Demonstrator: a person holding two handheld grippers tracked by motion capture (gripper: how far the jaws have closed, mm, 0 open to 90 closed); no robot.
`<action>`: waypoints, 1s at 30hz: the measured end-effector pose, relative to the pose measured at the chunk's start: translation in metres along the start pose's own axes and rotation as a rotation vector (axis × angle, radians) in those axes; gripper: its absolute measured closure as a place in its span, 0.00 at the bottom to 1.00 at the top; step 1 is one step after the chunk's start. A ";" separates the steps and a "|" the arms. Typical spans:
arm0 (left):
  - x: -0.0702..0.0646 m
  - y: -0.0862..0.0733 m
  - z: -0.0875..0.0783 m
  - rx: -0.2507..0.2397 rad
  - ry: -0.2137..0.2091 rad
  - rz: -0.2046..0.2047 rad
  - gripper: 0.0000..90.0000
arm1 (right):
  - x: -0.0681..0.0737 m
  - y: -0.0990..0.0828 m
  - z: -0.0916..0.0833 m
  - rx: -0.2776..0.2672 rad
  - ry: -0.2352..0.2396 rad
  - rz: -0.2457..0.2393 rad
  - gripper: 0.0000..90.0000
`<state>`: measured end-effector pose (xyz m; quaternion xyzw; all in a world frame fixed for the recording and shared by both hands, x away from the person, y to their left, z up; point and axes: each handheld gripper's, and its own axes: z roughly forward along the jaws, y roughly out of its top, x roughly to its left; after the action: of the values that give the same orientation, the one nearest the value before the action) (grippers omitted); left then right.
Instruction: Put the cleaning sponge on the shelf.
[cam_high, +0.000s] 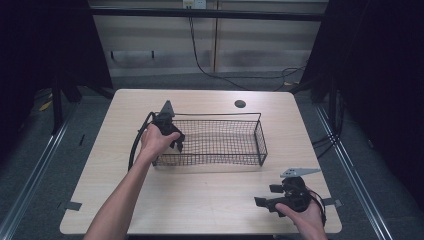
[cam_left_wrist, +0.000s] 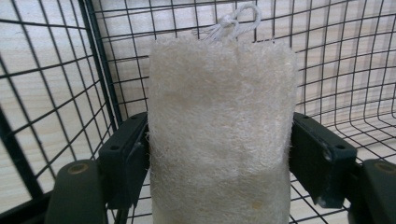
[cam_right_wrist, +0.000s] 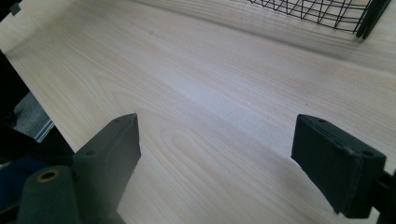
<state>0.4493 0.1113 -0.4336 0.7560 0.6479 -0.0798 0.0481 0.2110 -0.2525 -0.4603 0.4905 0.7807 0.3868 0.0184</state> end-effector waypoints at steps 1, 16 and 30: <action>0.000 0.000 0.000 0.011 -0.001 0.009 0.30 | 0.000 0.000 0.000 0.000 0.001 -0.001 0.17; -0.001 0.001 0.001 0.012 -0.005 0.010 0.29 | 0.000 0.000 0.000 0.000 0.000 0.003 0.17; 0.004 -0.001 -0.005 -0.029 -0.052 0.011 0.22 | 0.000 0.000 0.000 0.001 0.002 0.001 0.17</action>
<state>0.4492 0.1163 -0.4295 0.7563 0.6435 -0.0897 0.0763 0.2111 -0.2527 -0.4602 0.4904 0.7807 0.3870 0.0175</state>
